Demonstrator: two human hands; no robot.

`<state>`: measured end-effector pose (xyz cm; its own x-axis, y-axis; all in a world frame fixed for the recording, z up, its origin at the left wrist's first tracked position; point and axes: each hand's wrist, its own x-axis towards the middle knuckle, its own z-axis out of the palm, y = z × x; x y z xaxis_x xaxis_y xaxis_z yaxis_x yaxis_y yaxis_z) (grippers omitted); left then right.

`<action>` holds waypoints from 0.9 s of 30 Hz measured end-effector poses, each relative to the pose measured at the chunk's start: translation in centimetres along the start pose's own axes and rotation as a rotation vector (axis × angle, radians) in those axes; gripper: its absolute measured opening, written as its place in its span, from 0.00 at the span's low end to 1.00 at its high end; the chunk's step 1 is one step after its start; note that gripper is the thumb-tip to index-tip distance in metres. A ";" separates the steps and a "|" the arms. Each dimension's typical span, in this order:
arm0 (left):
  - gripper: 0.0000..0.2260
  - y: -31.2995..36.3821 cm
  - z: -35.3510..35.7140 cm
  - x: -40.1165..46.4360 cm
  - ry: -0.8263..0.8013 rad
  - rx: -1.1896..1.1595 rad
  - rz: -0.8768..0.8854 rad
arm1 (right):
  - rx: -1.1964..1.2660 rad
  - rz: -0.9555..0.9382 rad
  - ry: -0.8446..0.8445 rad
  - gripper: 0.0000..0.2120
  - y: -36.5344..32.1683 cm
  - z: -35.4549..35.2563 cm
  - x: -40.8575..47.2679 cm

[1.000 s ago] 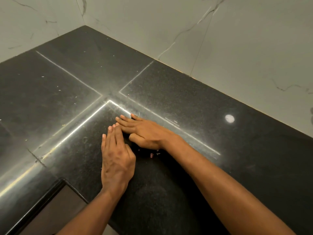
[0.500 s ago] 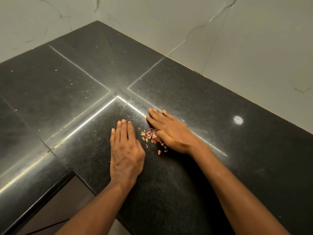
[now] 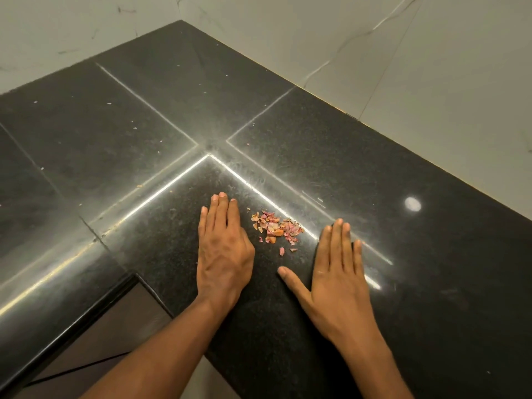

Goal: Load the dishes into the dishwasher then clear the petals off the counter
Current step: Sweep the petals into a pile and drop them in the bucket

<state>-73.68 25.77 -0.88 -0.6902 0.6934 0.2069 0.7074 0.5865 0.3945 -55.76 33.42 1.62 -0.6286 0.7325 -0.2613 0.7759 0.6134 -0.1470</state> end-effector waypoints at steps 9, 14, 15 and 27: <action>0.25 0.0 0.1 0.0 0.016 -0.075 -0.021 | 0.055 -0.164 0.168 0.40 -5.0 1.2 5.3; 0.28 0.2 -0.2 0.1 0.030 -0.125 -0.048 | 0.259 -0.266 0.208 0.41 -5.5 0.6 7.9; 0.27 0.2 -0.2 0.1 0.035 -0.130 -0.050 | 0.342 -0.292 0.198 0.43 -5.4 0.4 8.3; 0.20 0.1 0.1 0.1 0.043 -0.106 -0.044 | 0.078 -0.559 0.355 0.24 -5.4 0.9 7.0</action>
<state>-73.61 25.95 -0.94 -0.7275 0.6484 0.2245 0.6580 0.5664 0.4963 -64.31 35.01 -0.33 -0.9064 0.3710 0.2021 0.3209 0.9157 -0.2417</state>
